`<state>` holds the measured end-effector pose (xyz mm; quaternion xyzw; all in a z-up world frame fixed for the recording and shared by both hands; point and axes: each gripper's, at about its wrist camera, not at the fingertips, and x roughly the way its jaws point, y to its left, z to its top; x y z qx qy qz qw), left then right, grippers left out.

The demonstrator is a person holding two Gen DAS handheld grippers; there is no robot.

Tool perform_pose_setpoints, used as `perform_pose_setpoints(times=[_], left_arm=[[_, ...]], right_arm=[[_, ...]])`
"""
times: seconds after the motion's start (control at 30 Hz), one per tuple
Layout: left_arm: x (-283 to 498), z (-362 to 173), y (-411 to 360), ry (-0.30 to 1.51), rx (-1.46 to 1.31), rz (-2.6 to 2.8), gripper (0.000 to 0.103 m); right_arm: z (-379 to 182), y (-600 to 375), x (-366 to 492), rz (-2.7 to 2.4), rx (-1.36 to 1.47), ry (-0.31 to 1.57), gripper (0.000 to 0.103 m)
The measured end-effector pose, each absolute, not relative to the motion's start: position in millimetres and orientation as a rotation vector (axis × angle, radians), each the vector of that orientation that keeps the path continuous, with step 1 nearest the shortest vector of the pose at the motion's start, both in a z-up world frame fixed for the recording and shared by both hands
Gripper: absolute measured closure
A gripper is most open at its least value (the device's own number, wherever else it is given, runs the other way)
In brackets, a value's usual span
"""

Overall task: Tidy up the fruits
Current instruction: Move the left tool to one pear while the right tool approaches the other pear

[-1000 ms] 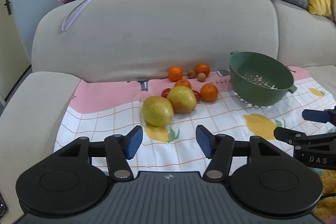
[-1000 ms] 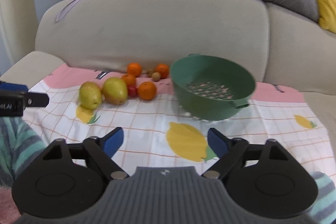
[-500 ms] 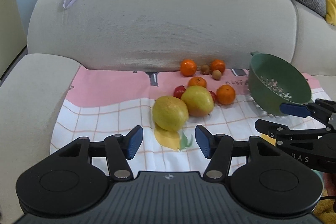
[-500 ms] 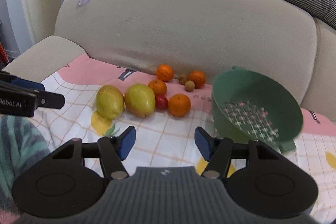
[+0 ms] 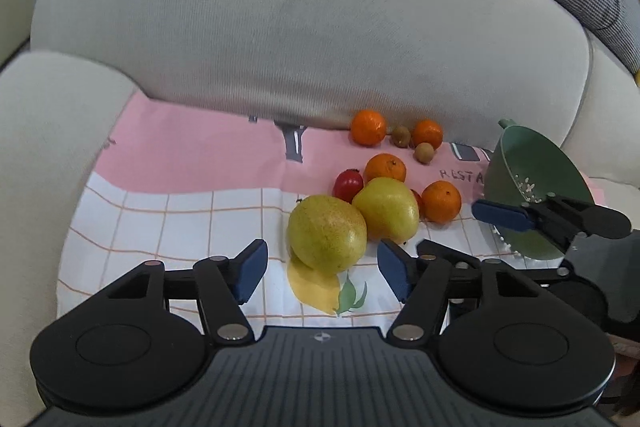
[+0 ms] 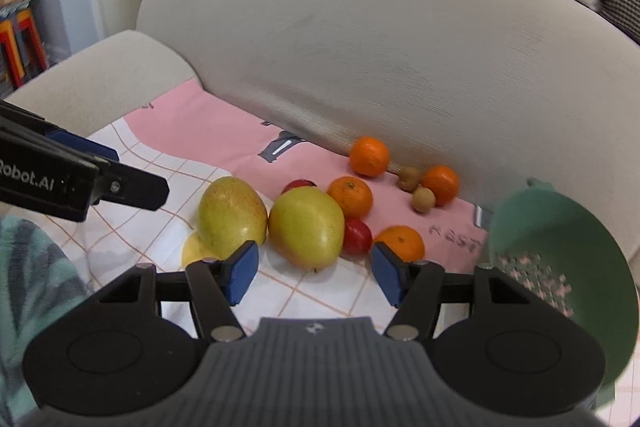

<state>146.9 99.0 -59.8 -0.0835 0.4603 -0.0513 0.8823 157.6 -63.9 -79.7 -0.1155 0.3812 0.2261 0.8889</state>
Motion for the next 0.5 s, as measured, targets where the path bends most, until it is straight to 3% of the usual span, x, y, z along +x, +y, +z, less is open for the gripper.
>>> perform_pose_setpoints(times=[0.5], left_arm=[[176.2, -87.8, 109.0, 0.992, -0.322, -0.124, 0.027]], right_arm=[[-112.3, -41.6, 197.7, 0.571, -0.26, 0.808, 0.041]])
